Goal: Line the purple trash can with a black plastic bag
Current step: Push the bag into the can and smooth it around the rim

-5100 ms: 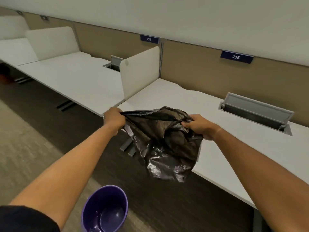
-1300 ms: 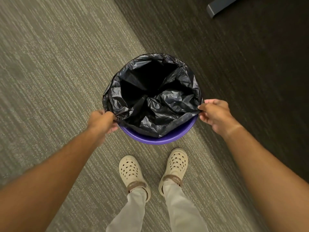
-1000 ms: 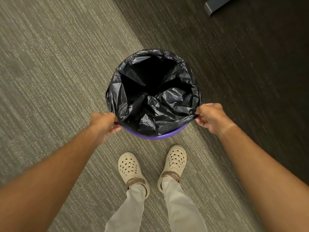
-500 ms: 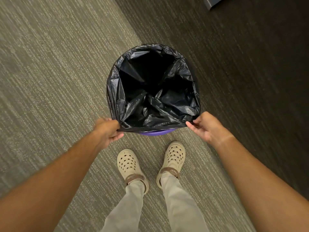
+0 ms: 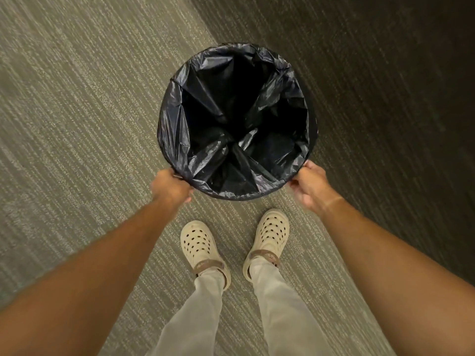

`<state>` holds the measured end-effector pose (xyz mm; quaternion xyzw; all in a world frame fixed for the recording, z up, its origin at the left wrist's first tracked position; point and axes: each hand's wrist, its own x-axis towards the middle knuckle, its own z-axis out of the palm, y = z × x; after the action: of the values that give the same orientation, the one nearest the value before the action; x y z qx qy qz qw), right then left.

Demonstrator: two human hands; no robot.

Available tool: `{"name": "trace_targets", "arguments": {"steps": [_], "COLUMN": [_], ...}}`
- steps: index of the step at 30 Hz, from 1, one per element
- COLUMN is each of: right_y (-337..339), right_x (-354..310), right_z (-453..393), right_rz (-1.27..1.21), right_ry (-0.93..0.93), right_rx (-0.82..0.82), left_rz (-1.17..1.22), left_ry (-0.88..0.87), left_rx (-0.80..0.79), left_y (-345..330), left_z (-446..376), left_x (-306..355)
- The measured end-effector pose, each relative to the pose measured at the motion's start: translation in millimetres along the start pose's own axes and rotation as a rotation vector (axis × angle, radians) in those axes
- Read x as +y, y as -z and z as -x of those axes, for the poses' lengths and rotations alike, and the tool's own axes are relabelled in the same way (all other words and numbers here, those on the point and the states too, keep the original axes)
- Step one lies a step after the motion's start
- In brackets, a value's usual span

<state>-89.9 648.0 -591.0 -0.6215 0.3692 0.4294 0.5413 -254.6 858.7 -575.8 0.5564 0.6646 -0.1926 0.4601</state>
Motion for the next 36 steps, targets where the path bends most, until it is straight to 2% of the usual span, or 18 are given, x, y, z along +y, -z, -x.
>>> {"name": "trace_targets", "arguments": {"steps": [2, 5, 7, 10, 13, 16, 22, 25, 27, 28, 30, 32, 34, 36], "right_y": [3, 8, 6, -9, -25, -34, -55, -55, -52, -49, -46, -50, -60, -74], "right_x": [-7, -21, -36, -52, -54, -53, -63, -73, -81, -85, -93, -101, -107, -111], "right_z": [0, 1, 4, 9, 11, 7, -14, -20, -22, -22, -19, -15, -15, -23], "right_rz": [0.074, 0.208, 0.202, 0.304, 0.471, 0.496, 0.337, 0.261, 0.265, 0.318, 0.489, 0.644, 0.828, 1.010], "right_ry": [0.022, 0.170, 0.312, 0.507, 0.613, 0.581, 0.373, 0.222, 0.173, 0.189, 0.338, 0.643, 0.898, 1.019], "right_rx": [0.022, 0.287, 0.396, 0.402, 0.422, 0.428, 0.406, 0.285, 0.246, 0.287, 0.432, 0.495, 0.430, 0.334], "left_rz": [0.003, 0.029, 0.099, 0.355, 0.452, 0.414, 0.549, 0.635, 0.627, 0.576, 0.400, 0.213, 0.043, -0.080], "left_ry": [0.017, 0.093, 0.111, 0.035, -0.143, -0.209, -0.091, -0.014, 0.037, 0.033, -0.065, -0.289, -0.491, -0.597], "left_rx": [-0.023, 0.008, 0.109, 0.294, 0.234, 0.221, 0.107, 0.037, 0.069, 0.120, 0.296, 0.434, 0.493, 0.532], "left_y": [4, 28, 46, 56, 38, 14, 11, 14, 14, 13, 15, 17, 16, 12], "left_z": [-3, -10, -13, -9, 1, 1, -11, -18, -21, -24, -26, -28, -31, -37], "left_x": [1, -1, 1, 12, 35, 53, 62, 62, 67, 70, 75, 82, 92, 100]}}
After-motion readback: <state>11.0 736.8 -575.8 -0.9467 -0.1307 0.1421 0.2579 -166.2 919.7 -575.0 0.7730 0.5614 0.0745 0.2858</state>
